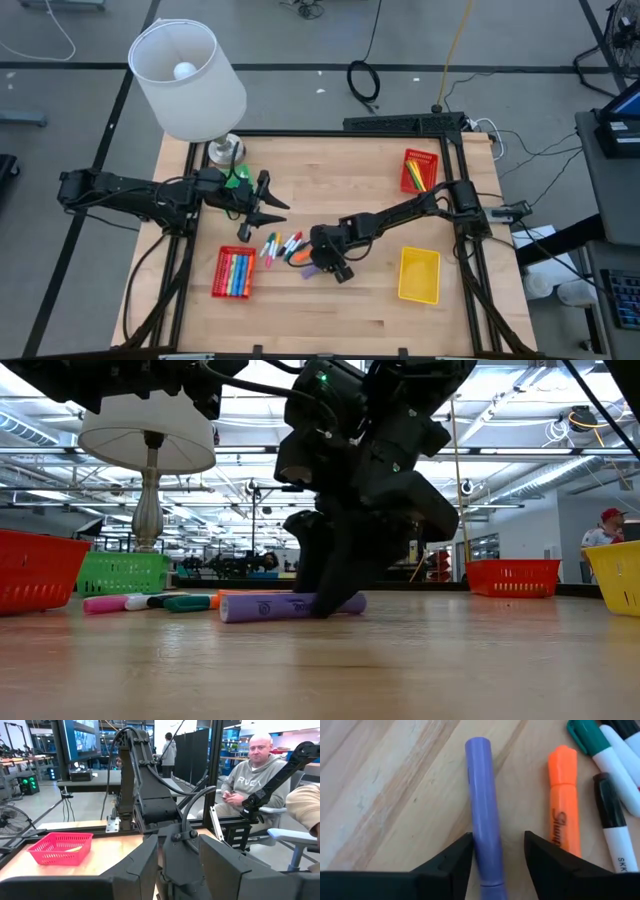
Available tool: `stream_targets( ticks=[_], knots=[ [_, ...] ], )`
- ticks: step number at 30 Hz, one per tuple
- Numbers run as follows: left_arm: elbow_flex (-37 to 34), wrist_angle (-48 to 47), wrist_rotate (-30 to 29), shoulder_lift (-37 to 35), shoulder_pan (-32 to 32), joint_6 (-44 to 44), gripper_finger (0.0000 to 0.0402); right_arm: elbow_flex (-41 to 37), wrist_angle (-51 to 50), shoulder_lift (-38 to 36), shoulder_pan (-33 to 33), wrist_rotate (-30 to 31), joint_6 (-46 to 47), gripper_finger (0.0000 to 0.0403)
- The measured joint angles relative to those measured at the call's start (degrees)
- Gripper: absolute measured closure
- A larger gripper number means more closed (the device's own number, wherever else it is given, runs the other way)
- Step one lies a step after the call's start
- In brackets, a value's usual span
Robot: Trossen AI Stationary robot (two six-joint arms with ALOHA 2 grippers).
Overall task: Pick & Place Markers
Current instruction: Put the purple highlighter pen into the bottom red basket
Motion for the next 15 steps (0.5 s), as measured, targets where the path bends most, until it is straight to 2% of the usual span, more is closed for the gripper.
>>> stream_targets(
  ticks=[6,10,15],
  knots=[
    [0.0,0.0,0.0,0.0,0.0,0.0,0.0256,-2.5,-0.5,0.0,0.4,3.1,3.9,0.0266],
    [0.0,-0.1,0.0,0.0,0.0,0.0,0.0256,-5.5,0.9,-0.1,0.9,3.0,5.6,0.0284],
    [0.0,0.0,0.0,0.0,0.0,-0.5,0.0256,-8.4,4.2,-0.2,1.9,3.4,9.9,0.0327]
  ],
)
